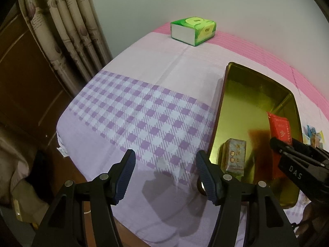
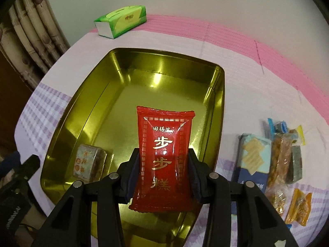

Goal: Organize snacks
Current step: 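Lower the red packet into the gold tin and open the right gripper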

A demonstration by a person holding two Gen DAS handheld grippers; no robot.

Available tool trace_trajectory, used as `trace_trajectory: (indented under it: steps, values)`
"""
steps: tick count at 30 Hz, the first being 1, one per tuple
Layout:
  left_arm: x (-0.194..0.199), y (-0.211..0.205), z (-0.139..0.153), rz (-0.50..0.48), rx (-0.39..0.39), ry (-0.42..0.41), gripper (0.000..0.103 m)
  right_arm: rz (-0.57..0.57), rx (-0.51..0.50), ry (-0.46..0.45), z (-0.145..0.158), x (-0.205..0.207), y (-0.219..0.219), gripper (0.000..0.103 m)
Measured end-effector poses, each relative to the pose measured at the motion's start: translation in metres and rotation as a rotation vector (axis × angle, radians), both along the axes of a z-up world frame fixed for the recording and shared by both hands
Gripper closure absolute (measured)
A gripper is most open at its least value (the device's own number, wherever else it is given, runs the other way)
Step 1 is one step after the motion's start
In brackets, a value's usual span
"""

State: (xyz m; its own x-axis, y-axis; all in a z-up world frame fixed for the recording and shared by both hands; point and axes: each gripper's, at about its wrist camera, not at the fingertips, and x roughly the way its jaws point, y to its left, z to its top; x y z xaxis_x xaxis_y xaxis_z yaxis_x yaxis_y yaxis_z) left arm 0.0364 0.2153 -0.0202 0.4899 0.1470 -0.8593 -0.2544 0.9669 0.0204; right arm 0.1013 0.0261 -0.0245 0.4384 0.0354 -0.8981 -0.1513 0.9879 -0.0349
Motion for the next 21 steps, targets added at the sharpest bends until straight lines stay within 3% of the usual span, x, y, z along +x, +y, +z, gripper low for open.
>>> trace_trajectory:
  steps: [15,21]
  values:
    - [0.001,0.0,0.0,0.0,-0.009,0.002,0.041,0.024,0.008,-0.001,0.003,-0.001,0.001,0.055]
    - [0.001,-0.001,0.0,0.004,-0.003,-0.004,0.041,0.046,0.06,-0.049,0.026,-0.015,-0.004,0.055]
